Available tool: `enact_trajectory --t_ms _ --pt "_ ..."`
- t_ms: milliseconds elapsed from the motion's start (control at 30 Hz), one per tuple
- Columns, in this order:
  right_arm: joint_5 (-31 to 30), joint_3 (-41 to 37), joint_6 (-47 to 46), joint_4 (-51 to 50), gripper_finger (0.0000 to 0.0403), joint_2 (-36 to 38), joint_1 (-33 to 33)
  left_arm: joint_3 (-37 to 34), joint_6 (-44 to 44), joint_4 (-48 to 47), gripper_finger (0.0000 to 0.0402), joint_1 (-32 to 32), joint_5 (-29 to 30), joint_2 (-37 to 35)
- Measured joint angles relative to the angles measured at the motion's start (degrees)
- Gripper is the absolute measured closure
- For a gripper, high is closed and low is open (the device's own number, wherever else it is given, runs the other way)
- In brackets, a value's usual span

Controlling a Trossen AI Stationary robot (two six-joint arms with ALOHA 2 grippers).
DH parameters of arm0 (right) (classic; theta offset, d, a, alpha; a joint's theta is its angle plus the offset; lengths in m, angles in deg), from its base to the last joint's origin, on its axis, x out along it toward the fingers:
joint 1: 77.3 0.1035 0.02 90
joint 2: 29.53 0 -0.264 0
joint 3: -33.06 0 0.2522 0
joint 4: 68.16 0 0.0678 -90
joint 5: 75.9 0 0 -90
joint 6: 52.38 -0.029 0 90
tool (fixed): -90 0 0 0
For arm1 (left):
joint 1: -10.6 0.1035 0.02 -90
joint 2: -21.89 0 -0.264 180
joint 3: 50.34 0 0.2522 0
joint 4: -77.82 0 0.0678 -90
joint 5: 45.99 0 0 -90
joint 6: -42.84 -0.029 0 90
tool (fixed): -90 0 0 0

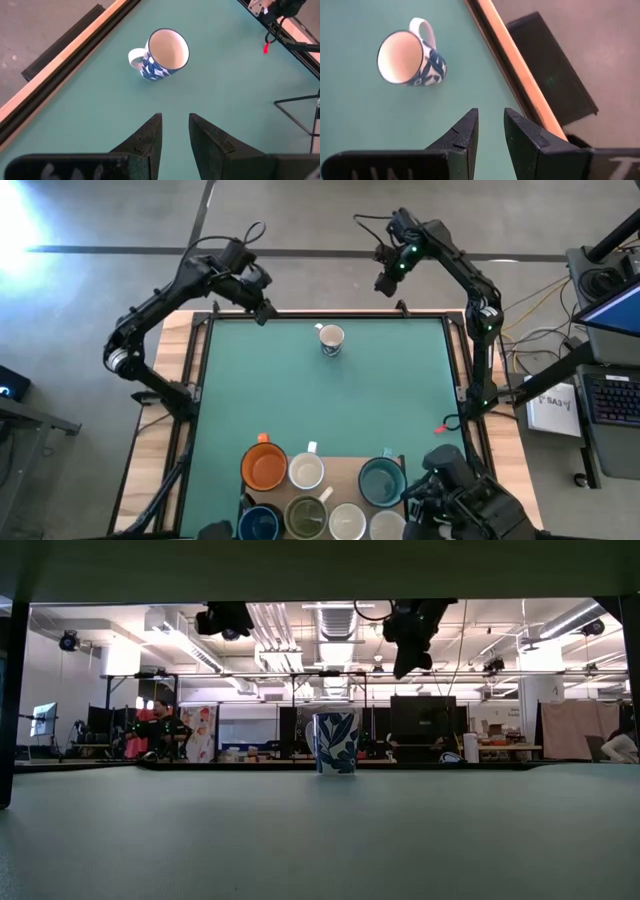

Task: Place coffee mugs
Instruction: Put the blue patterned mug on the shelf

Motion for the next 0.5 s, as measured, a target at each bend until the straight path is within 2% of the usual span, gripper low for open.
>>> enact_trajectory --t_ms 67,200,300,400,500 --pt "0.0 -0.7 -2.0 2.6 0.0321 0.0 0.0 0.0 0.1 0.0 0.0322 0.0 0.0 -0.1" --pt "0.9 -3.0 -12.8 6.5 0.0321 0.0 0.0 0.0 0.5 -0.3 0.0322 0.0 0.0 -0.2" --pt "7.8 -5.0 -18.9 6.5 0.0321 0.0 0.0 0.0 0.5 -0.3 0.0322 0.0 0.1 -0.6" --pt "16.0 -6.3 -19.9 6.5 0.0321 0.0 -0.3 0.0 0.1 -0.3 0.0322 0.0 0.1 -0.9" --pt "17.5 -7.4 -19.9 7.0 0.0321 0.0 -1.0 0.0 -0.3 -0.3 0.0322 0.0 0.1 -1.3"
